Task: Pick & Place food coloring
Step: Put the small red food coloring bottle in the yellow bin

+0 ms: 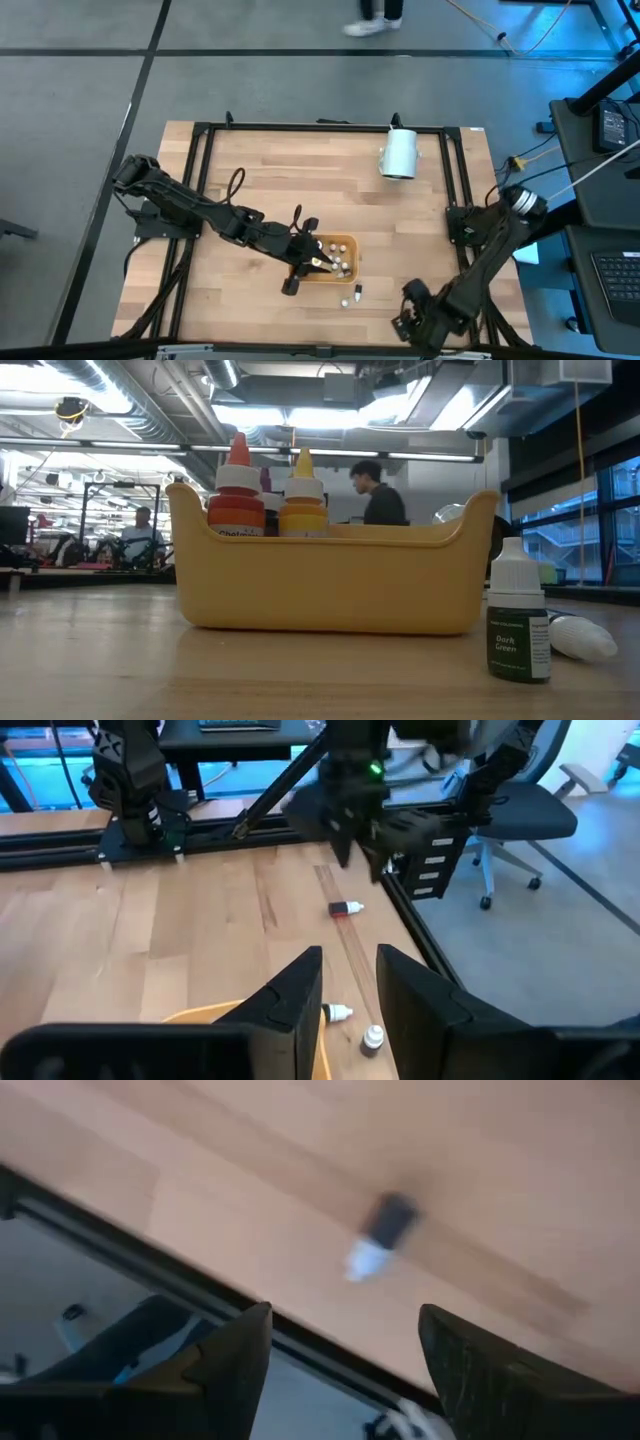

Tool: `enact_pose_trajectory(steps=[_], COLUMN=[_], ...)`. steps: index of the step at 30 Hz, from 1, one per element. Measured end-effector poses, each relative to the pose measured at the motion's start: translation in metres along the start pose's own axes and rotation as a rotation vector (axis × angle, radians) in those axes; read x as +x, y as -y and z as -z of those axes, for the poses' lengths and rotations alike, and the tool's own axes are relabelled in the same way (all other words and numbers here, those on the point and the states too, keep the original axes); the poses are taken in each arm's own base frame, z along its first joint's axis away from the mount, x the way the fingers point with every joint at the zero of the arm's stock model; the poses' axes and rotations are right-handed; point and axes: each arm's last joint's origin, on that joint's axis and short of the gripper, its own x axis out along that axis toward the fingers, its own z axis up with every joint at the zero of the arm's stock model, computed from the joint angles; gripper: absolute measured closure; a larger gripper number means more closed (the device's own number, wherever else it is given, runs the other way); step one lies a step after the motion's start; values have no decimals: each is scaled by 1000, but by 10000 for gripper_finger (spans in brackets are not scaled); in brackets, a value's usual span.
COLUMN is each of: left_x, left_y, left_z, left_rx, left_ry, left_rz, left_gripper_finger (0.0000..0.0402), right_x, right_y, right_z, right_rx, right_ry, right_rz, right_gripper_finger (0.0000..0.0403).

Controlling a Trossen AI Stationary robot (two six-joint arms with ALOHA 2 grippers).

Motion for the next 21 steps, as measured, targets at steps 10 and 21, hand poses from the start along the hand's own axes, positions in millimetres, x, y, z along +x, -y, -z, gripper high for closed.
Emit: enact_pose_trajectory(steps=[10,21], left_x=[0,0], left_y=[3,4], left_z=[1,1], left_rx=[-3,-2], left_ry=[-5,-5], left_rz=[11,9], left_gripper_finger=[310,311], right_x=[43,72], right_y=[-7,-4], right_z=[3,2], right_rx=[41,54], right_ry=[37,76], right_rz=[64,153], right_gripper_finger=[157,207])
